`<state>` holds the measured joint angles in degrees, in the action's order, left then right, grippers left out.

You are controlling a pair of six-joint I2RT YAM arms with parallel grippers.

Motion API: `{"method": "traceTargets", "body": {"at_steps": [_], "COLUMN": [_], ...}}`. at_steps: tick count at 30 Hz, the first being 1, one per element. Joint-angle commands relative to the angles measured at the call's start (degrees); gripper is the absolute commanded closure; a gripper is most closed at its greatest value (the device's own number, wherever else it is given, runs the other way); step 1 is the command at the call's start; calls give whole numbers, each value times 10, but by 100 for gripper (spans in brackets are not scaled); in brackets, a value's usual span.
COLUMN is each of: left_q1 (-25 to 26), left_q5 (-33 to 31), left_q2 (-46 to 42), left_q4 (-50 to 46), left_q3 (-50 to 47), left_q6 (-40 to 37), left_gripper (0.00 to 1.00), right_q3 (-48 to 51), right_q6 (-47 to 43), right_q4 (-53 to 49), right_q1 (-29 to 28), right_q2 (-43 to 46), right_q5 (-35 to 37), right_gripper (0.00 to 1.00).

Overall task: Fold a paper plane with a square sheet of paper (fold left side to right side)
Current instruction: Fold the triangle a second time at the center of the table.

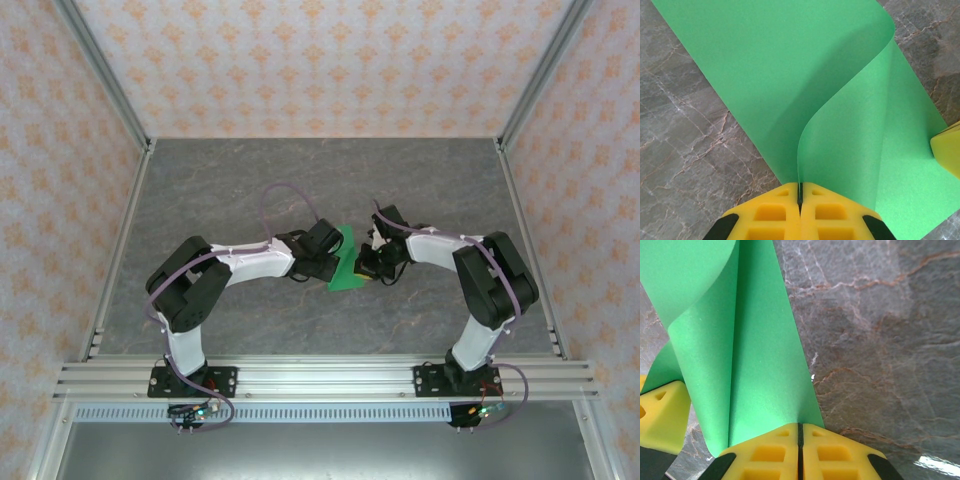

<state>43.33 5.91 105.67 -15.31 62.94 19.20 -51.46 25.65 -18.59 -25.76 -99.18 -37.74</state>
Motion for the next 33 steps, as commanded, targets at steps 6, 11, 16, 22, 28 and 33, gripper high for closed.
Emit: {"method": "traceTargets", "body": {"at_steps": [6,11,16,22,28,33], "left_q1": [-3,-4,-4,-4,-4,-4], "left_q5": [-13,-13,-13,-15,-18,-18], "left_q2": [17,17,9,-4,-6,-7], "left_q4": [10,11,12,17,17,19], "left_q3": [16,16,14,10,8,9], "left_q6": [-1,-1,0,-3,-5,-5], "left_gripper": [99,99,98,99,99,99], "right_q3": [0,-1,-1,-2,-2,-2], "right_q6": [-9,-10,-10,-10,-10,-11], "right_q4": [-28,-28,-29,-30,-30,-31], "right_q1": [-9,-9,-9,-9,-9,-9], "right_q2": [-24,-25,-25,-27,-27,-27], "right_q5": [21,21,21,21,22,22], "right_gripper": [89,89,89,89,89,89]}}
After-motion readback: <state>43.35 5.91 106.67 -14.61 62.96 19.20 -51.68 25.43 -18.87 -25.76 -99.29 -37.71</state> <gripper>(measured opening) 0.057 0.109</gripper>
